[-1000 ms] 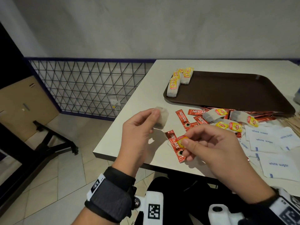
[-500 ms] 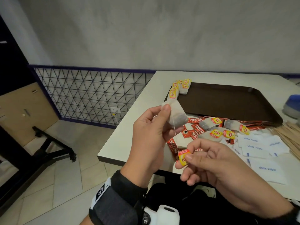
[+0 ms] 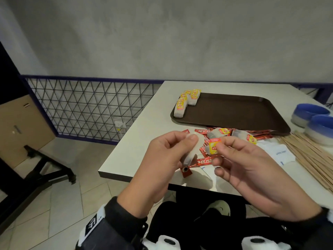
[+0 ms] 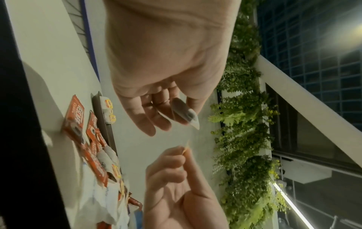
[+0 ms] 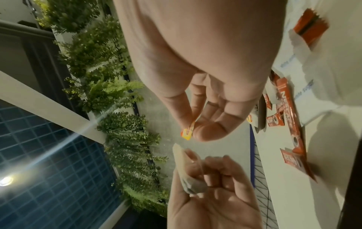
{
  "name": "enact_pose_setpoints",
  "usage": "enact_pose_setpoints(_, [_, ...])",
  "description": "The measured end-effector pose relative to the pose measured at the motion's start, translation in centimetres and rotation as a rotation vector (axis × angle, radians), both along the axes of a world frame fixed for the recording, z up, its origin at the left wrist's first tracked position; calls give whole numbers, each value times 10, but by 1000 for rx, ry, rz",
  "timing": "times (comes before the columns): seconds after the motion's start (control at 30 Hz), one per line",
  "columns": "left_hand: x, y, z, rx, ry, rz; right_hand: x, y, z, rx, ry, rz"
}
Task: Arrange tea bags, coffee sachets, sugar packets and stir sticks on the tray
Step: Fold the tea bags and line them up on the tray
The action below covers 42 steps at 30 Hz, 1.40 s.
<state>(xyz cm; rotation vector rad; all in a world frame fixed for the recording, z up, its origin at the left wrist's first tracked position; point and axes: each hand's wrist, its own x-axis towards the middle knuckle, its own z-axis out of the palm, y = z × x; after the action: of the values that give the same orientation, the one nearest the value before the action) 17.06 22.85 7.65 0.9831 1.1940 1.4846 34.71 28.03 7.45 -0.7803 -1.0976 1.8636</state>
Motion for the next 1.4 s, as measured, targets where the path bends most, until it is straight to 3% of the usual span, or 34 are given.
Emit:
enact_pose_setpoints(0.3, [1, -9, 0, 17, 101, -134, 2, 1, 2, -33, 37, 119])
enact_pose_setpoints(0.57, [-5, -4, -7, 22, 253, -138, 5, 5, 3, 598, -327, -10])
enact_pose_setpoints(0.7, [-4, -2, -8, 39, 277, -146, 7, 5, 3, 712, -365, -24])
enact_pose_setpoints(0.9, [-8, 3, -9, 12, 121, -169, 3, 11, 1, 671, -334, -81])
enact_pose_setpoints(1.3, [-8, 5, -14, 92, 242, -160, 2, 18, -14, 371, -277, 59])
enact_pose_setpoints(1.4, [-8, 5, -15, 96, 226, -170, 3, 18, -12, 425, -325, 18])
